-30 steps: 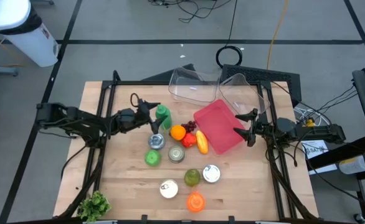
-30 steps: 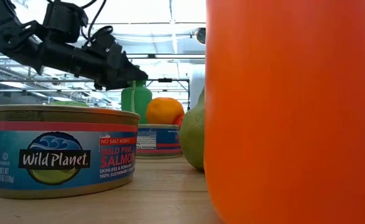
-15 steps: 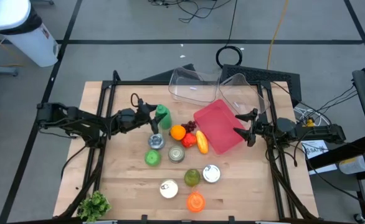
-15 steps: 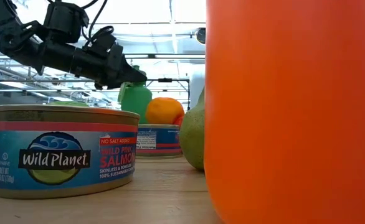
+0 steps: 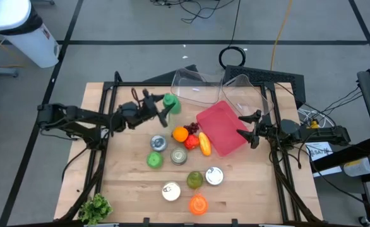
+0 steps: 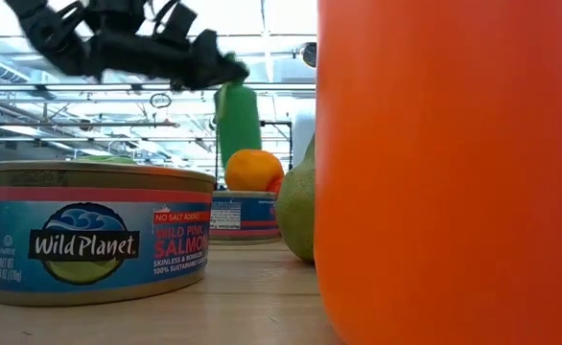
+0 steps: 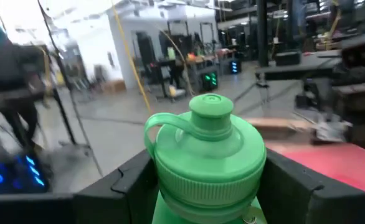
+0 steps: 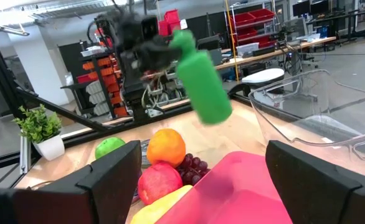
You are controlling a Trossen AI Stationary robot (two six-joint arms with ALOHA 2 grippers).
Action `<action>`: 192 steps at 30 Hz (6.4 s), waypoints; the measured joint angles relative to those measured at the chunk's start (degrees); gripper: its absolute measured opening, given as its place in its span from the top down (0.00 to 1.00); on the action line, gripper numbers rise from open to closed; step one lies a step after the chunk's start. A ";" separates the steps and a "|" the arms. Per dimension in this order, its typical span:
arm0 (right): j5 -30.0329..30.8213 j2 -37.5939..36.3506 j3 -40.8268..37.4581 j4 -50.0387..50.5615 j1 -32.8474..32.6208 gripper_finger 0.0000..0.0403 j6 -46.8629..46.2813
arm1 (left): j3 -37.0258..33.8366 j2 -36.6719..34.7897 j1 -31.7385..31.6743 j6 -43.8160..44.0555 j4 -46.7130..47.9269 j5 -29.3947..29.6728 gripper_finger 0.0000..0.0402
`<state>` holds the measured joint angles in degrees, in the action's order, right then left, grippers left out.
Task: Pick & Place Food Item
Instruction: Put the green water bottle into the left transparent bin
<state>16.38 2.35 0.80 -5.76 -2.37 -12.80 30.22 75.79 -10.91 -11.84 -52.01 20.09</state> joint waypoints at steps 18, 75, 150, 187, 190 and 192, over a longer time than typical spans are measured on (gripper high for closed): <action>0.00 -0.02 0.02 0.00 0.00 0.19 -0.01 | 17.56 12.09 -18.61 -2.18 10.02 -11.98 0.42; -0.01 -0.01 0.01 0.00 0.00 0.19 -0.01 | 28.75 30.53 -11.20 18.18 1.21 -10.97 0.42; -0.03 0.00 0.00 0.00 0.00 0.19 -0.01 | 56.38 50.17 -13.39 14.57 9.56 -12.38 0.42; -0.02 0.00 0.00 0.00 0.00 0.19 -0.01 | 22.86 30.83 -24.81 9.07 0.78 -20.50 0.42; 0.00 0.00 0.02 0.00 0.00 0.19 -0.02 | 22.88 31.91 -24.86 9.05 0.99 -20.23 0.42; -0.01 0.00 0.02 0.00 0.00 0.19 -0.02 | 22.88 32.38 -24.86 8.97 1.27 -20.08 0.42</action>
<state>16.37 2.35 0.82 -5.76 -2.37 -12.82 53.10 108.17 -35.77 -2.87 -50.74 0.01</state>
